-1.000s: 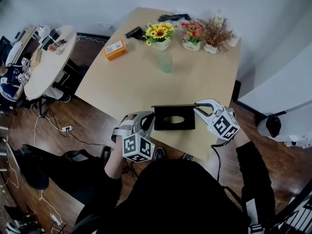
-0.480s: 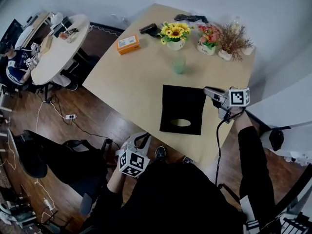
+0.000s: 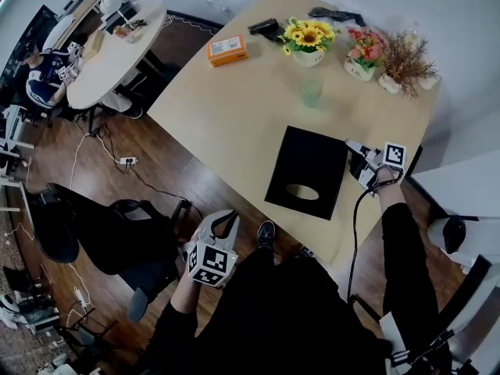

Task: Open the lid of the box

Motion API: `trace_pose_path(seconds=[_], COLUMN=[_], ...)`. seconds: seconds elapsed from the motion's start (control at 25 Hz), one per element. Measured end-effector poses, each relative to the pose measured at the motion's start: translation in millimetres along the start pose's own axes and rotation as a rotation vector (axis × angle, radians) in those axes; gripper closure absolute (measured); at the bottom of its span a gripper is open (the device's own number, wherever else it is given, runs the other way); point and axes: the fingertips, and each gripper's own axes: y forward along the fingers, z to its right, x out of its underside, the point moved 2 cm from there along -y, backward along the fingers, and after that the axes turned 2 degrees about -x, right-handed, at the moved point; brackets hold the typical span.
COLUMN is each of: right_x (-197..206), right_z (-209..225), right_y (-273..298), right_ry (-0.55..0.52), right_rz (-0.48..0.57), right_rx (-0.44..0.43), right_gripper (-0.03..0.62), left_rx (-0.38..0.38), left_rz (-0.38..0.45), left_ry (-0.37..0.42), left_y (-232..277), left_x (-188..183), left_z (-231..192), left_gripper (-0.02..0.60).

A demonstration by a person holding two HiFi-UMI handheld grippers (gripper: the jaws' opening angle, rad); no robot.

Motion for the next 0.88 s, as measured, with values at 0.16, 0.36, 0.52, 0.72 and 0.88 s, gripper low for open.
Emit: trace_pose_path(seconds=[0.16, 0.36, 0.52, 0.72, 0.88], right_x=[2, -5, -2, 52, 121], right_z=[3, -35, -119, -206, -231], right_y=[-2, -30, -57, -84, -94], right_ry=[-0.138, -0.308, -0.649, -1.109, -1.28], right_rz=[-0.001, 0.132, 0.251, 0.316, 0.295], right_rx=[0.062, 0.169, 0.268, 0.397, 0.377], right_gripper=[0.531, 0.521, 0.594, 0.594, 0.594], left_rx=[-0.005, -0.003, -0.018, 0.03, 0.13], left_rz=[0.006, 0.057, 0.171, 0.344, 0.437], left_ry=[0.008, -0.014, -0.038, -0.006, 0.03], left_y=[2, 9, 21, 28, 17], left_x=[-2, -22, -69, -138, -172], left_z=[2, -4, -13, 6, 34], left_gripper=[0.581, 0.581, 0.581, 0.581, 0.581])
